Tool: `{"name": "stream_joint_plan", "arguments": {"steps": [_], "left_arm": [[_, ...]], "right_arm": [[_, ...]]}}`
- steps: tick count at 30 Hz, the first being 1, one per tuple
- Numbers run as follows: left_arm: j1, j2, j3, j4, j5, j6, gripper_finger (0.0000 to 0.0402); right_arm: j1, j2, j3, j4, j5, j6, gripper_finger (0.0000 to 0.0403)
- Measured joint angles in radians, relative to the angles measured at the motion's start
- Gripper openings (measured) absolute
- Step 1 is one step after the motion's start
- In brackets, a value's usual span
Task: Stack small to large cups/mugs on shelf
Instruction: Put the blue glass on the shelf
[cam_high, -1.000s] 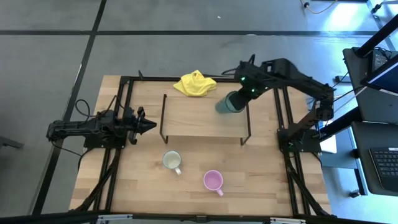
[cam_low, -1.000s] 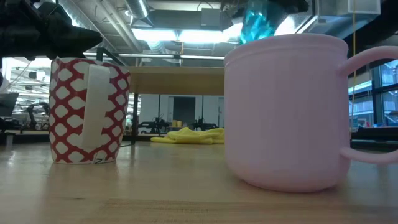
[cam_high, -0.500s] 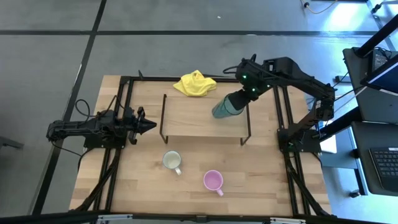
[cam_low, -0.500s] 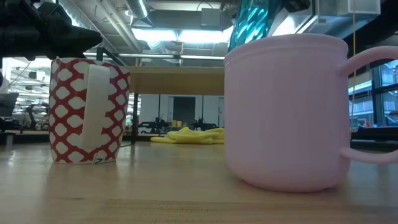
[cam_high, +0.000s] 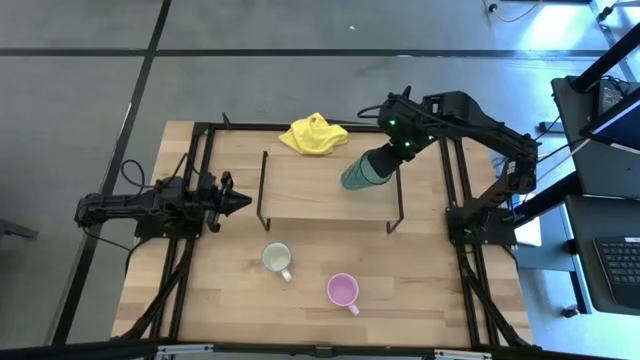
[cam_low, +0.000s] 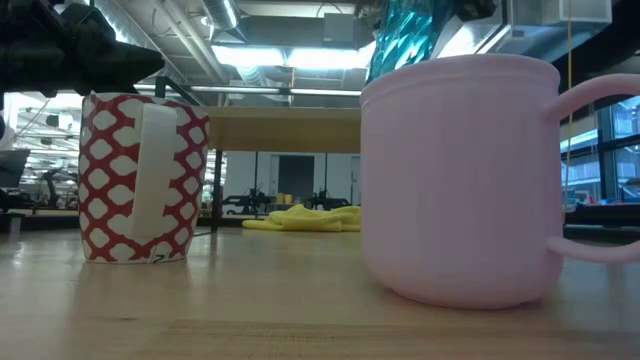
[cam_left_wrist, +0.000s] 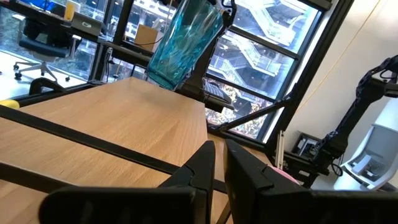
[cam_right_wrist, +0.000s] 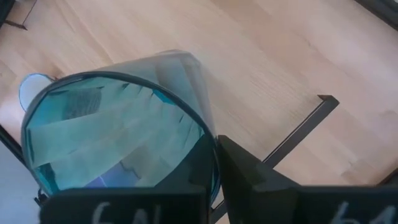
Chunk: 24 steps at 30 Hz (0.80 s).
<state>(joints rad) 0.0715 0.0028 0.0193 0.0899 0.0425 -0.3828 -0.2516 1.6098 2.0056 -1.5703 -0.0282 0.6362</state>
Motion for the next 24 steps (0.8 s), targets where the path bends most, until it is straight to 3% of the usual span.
{"name": "stream_joint_plan", "arguments": {"steps": [9, 20, 24], "left_arm": [[0.000, 0.000, 0.000, 0.000, 0.000, 0.000, 0.0027], [0.000, 0.000, 0.000, 0.000, 0.000, 0.000, 0.0027], [0.000, 0.000, 0.000, 0.000, 0.000, 0.000, 0.0027]], "right_arm": [[-0.007, 0.001, 0.000, 0.000, 0.060, -0.183, 0.0020], [-0.006, 0.001, 0.000, 0.000, 0.000, -0.646, 0.0024], [-0.007, 0.001, 0.006, -0.003, 0.077, -0.771, 0.0025]]}}
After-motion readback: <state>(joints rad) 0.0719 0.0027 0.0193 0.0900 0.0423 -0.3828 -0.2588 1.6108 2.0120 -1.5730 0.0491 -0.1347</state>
